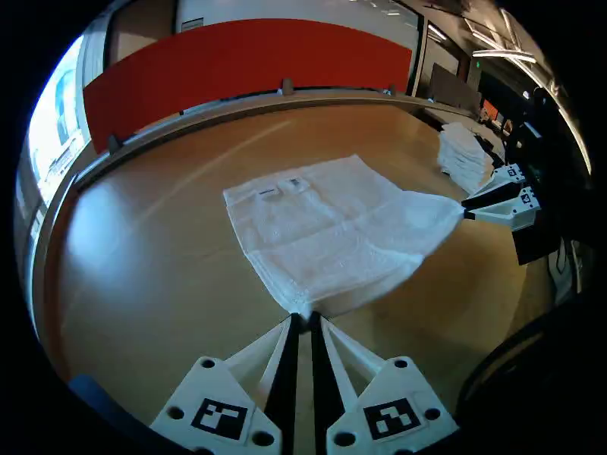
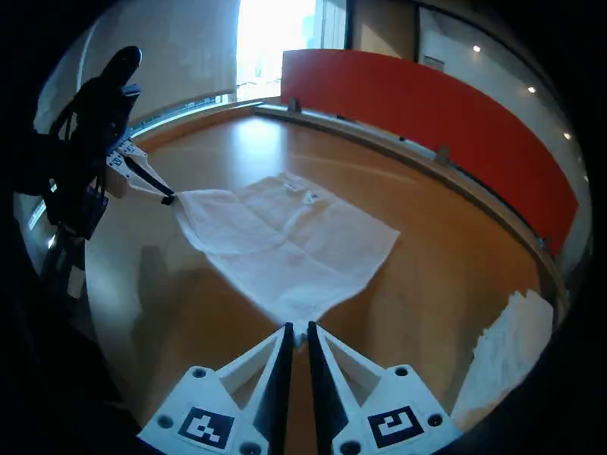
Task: Fold towel
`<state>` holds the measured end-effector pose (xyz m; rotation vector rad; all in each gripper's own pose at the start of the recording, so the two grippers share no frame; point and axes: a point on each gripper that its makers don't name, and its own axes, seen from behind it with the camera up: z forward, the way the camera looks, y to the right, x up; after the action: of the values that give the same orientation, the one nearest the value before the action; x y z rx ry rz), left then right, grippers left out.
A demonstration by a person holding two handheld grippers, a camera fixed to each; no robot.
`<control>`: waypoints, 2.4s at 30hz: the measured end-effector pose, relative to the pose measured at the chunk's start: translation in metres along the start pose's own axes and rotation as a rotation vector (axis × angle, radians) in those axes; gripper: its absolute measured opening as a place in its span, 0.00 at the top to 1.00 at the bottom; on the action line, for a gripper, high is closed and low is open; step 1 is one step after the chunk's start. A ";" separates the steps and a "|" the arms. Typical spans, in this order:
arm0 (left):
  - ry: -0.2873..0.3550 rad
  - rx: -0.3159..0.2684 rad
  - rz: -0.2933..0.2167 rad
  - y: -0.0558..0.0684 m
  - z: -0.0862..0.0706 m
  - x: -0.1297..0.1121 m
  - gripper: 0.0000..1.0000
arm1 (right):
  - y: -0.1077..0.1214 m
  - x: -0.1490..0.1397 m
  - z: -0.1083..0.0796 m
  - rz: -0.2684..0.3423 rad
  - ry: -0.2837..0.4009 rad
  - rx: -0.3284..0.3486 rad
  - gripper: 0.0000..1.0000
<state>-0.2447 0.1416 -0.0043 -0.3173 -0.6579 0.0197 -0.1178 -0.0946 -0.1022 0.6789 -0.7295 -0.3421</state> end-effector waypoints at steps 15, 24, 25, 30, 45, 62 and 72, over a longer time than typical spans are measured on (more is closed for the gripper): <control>0.012 -0.008 -0.032 0.011 -0.035 0.018 0.89 | -0.006 0.039 -0.040 0.008 0.057 0.008 0.86; 0.006 -0.027 -0.052 0.025 -0.053 0.019 0.89 | -0.011 0.043 -0.058 0.020 0.064 0.017 0.86; 0.006 -0.029 -0.055 0.027 -0.054 0.018 0.89 | -0.012 0.043 -0.059 0.021 0.064 0.019 0.86; 0.004 -0.036 -0.065 0.033 -0.058 0.016 0.89 | -0.015 0.043 -0.063 0.025 0.065 0.025 0.87; 0.009 -0.037 -0.073 0.032 -0.057 0.018 0.89 | -0.015 0.041 -0.062 0.012 0.058 0.037 0.87; 0.011 -0.030 -0.094 0.021 -0.047 0.028 0.89 | -0.002 0.051 -0.050 0.013 0.057 0.031 0.87; 0.014 -0.010 -0.113 0.004 -0.014 0.045 0.89 | 0.026 0.057 -0.017 0.024 0.048 0.007 0.88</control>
<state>-0.2004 0.1470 0.0109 -0.2894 -0.6617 -0.0934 -0.0643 -0.0969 -0.0657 0.6820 -0.6930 -0.3006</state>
